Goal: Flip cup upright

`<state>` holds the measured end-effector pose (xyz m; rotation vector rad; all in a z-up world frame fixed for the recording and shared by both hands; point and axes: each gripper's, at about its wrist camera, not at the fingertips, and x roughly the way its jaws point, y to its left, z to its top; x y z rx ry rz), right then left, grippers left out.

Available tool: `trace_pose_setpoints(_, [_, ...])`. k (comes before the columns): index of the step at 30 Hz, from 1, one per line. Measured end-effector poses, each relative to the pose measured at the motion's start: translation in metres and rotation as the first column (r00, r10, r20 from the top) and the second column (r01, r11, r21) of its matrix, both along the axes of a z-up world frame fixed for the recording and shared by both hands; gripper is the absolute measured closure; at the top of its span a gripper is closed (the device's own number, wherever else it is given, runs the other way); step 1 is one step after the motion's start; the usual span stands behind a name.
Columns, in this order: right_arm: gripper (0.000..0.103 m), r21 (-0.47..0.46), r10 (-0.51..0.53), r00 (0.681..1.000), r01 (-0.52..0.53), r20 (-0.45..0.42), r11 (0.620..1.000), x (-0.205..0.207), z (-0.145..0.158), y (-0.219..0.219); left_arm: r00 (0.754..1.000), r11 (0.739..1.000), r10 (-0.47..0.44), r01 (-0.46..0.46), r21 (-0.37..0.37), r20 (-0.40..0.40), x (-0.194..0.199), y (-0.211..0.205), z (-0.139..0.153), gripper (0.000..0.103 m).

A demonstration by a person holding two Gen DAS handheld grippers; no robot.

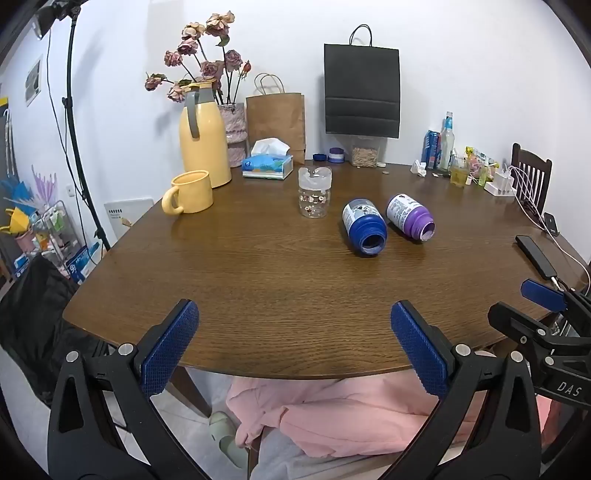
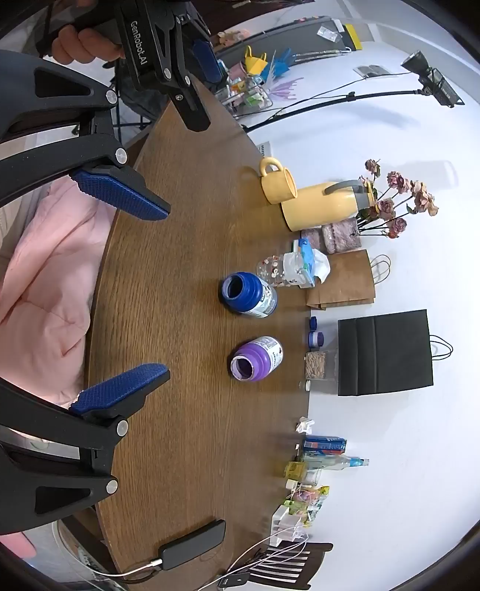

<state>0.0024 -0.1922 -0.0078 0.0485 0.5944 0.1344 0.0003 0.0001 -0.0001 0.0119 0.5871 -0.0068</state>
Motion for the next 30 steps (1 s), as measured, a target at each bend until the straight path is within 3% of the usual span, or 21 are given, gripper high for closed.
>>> trace_pose_setpoints(30, [0.019, -0.001, 0.001, 1.000, -0.001, 0.002, 1.000, -0.0016, -0.0020, 0.0012, 1.000, 1.000, 0.000, 0.000, 0.003, 0.009, -0.0019, -0.0016, -0.0038, 0.000])
